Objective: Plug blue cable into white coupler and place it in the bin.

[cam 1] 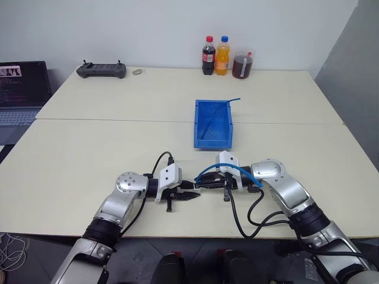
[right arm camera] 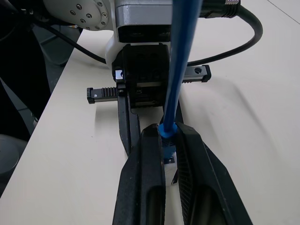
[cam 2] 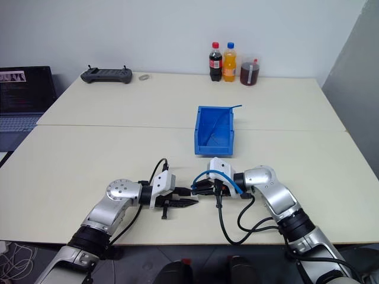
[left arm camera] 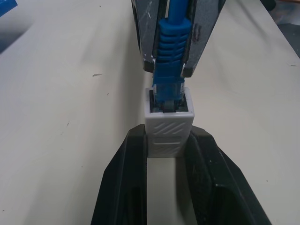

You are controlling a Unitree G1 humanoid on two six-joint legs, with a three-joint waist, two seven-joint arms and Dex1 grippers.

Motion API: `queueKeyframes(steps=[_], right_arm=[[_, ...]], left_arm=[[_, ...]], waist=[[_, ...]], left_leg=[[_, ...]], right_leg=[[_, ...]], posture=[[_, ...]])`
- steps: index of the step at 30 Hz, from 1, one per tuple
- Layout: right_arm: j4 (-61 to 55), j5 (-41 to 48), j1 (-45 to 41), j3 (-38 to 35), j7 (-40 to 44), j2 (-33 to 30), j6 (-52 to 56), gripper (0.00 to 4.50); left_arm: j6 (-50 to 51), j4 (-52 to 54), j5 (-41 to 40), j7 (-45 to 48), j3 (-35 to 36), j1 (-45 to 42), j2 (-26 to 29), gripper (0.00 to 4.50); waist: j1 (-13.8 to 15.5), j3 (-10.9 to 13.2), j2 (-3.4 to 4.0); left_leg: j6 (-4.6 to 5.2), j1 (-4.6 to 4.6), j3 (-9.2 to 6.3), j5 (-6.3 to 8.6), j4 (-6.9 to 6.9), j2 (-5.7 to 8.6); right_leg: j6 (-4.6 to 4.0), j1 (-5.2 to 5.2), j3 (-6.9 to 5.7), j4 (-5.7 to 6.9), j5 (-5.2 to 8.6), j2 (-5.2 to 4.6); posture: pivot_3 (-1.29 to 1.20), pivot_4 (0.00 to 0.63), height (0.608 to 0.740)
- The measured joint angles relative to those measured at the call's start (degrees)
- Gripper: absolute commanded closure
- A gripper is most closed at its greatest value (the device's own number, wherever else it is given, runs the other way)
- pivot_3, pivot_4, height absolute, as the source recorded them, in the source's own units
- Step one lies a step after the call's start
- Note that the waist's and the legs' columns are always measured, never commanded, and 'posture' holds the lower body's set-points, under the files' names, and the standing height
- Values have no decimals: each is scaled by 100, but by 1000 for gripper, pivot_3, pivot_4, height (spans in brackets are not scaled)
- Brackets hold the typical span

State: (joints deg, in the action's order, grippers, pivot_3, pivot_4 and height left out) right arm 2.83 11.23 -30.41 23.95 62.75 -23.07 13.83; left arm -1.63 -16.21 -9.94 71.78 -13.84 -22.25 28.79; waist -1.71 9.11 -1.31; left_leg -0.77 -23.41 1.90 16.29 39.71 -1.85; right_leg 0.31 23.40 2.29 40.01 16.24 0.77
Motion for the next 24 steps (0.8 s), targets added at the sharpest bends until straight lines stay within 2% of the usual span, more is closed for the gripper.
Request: queueKeyframes(steps=[13,14,15,16,17,24], right_arm=[[81,-97,5,-9,54,22,-115,4401],[80,-98,8,-11,54,22,-115,4401],[80,-99,10,-13,54,22,-115,4401],[79,-99,11,-16,52,23,-111,4401],[64,-92,11,-34,39,53,-65,4401],[-66,130,11,-238,-68,147,617,4401]], left_arm=[[9,1,12,-50,-4,1,0,3724],[6,11,29,-74,-5,4,0,3374],[5,25,43,-93,-6,11,0,3374],[5,39,65,-104,-7,13,0,2979],[36,57,62,-118,-2,13,0,2889],[164,418,-27,-253,83,35,7,1526]], waist=[[0,0,0],[0,0,0],[0,0,0],[0,0,0],[0,0,0],[1,-1,0]], left_leg=[[0,8,0,0,0,0],[0,9,0,0,-1,0],[0,10,0,0,-1,0],[0,13,0,0,-1,0],[0,17,0,0,-1,0],[0,32,5,0,-6,-1]], right_leg=[[0,-8,1,0,0,0],[0,-9,1,0,0,0],[0,-11,1,0,0,0],[0,-14,1,0,0,0],[0,-17,1,0,0,0],[0,-27,6,0,1,0]], posture=[[0,150,740],[0,150,740],[0,150,740],[0,150,740],[0,150,740],[0,150,740]])
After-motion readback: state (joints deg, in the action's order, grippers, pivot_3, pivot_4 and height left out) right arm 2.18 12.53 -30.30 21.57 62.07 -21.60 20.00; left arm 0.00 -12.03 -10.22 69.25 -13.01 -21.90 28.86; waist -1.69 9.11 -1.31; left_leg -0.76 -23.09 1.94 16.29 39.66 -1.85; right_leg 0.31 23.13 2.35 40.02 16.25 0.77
